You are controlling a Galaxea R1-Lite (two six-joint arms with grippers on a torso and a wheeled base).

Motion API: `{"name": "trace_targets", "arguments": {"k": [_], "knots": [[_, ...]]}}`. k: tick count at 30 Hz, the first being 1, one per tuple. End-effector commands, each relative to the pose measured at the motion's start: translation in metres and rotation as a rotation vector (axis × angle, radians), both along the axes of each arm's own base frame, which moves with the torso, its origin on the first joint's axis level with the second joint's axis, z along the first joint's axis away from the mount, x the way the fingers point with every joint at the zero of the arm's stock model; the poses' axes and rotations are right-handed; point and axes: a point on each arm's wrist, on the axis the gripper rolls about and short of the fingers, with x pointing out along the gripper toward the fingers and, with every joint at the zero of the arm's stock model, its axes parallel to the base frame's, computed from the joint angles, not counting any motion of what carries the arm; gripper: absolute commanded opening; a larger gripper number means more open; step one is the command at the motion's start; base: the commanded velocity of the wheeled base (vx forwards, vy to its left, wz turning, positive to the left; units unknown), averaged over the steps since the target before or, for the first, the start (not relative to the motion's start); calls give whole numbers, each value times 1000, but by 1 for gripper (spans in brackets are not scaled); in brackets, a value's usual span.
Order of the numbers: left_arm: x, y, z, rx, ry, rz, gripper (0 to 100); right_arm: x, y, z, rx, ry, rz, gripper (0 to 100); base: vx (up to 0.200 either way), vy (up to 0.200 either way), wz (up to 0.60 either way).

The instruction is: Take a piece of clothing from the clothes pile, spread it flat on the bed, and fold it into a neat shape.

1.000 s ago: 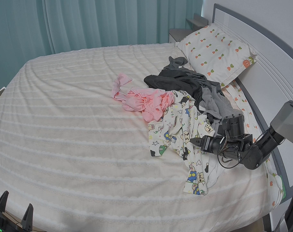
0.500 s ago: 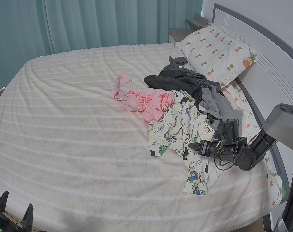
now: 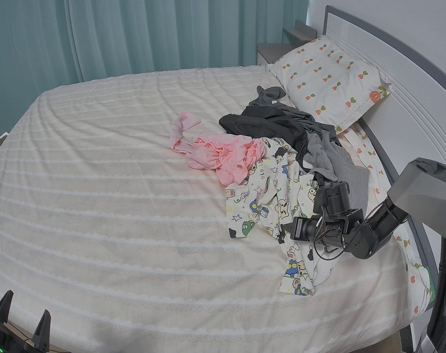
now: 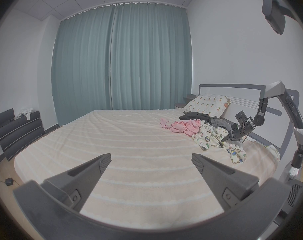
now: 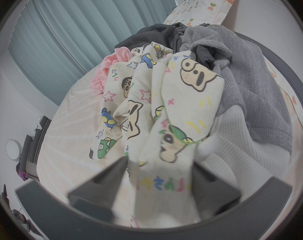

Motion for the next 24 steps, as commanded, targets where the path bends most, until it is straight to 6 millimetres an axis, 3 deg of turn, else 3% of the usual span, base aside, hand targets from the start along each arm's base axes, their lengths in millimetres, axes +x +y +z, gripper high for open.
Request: {"name": "trace_targets", "arguments": {"k": [1,7,10,16,18,20,24], "knots": [[-1,0,-3,0,-7,0,100,1,2,-2,-9,2,-1,0,0,0,0],[-1,0,-3,0,-7,0,100,-5,-3,-2,-34,11,0,0,0,0,0],[-1,0,-3,1,-7,0,100,-12,-2,6,-15,-2,5,0,0,0,0],[-1,0,-3,0,-7,0,100,-45,0,54,120,-47,65,0,0,0,0],[-1,0,-3,0,-7,0,100,-46,-1,55,124,-49,67,0,0,0,0],[-1,0,-3,0,-7,0,100,-65,-6,86,231,-99,118,0,0,0,0],[-1,0,-3,7,-7,0,100,-83,-7,117,290,-182,158,0,0,0,0]]}}
